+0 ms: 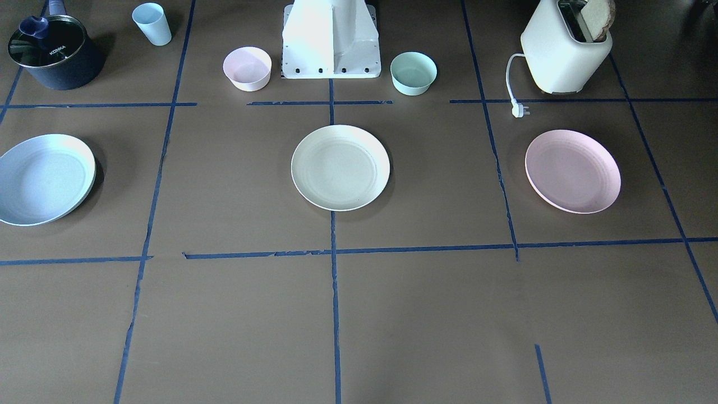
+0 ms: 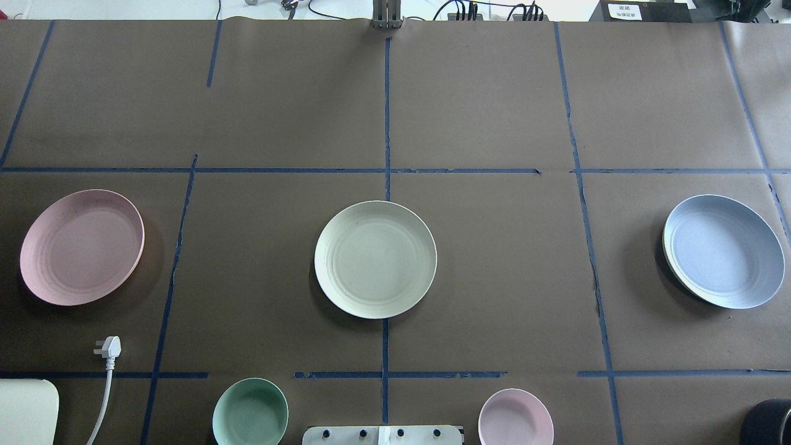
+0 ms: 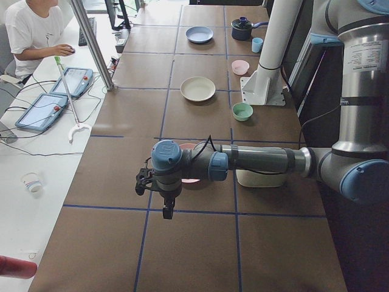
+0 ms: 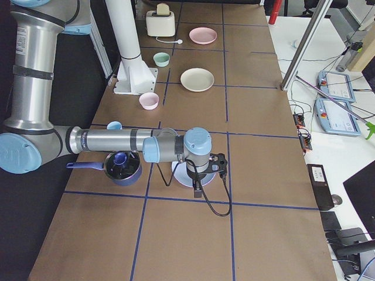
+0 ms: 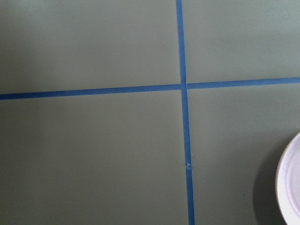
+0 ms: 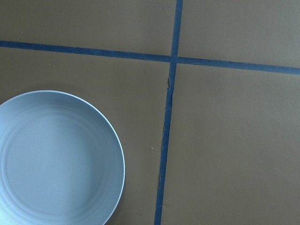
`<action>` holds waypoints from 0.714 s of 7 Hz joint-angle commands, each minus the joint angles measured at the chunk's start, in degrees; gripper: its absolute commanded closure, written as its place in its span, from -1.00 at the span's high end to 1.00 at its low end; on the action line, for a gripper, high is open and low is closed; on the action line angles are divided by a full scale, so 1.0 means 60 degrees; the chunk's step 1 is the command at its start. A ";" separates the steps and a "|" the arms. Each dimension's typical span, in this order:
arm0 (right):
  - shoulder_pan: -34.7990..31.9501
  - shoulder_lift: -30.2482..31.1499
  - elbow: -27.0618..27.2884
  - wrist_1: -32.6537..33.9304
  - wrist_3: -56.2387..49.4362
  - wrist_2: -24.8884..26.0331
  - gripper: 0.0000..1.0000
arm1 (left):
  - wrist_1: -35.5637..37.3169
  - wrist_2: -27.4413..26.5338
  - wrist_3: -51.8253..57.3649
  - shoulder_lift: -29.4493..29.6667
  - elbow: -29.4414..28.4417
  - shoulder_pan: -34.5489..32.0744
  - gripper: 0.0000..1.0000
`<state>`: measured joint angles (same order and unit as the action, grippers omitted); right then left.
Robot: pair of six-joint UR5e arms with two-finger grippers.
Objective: Stack three plates with pink and blue
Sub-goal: 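Move the left gripper toward the rim of the pink plate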
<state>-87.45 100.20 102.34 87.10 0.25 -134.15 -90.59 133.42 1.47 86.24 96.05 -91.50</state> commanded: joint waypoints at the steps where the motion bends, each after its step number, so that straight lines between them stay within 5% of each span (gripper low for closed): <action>1: 0.0014 -0.0015 -0.0006 -0.0015 0.0016 -0.0010 1.00 | -0.0019 0.0014 0.0033 -0.0033 -0.0114 0.0001 1.00; 5: 0.0029 -0.0132 0.0023 -0.0088 0.0104 -0.0419 1.00 | -0.0457 0.0043 0.0019 -0.0077 -0.0216 0.0625 1.00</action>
<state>-87.34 99.69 102.41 86.75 0.66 -135.67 -92.26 133.66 1.67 85.87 95.30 -90.29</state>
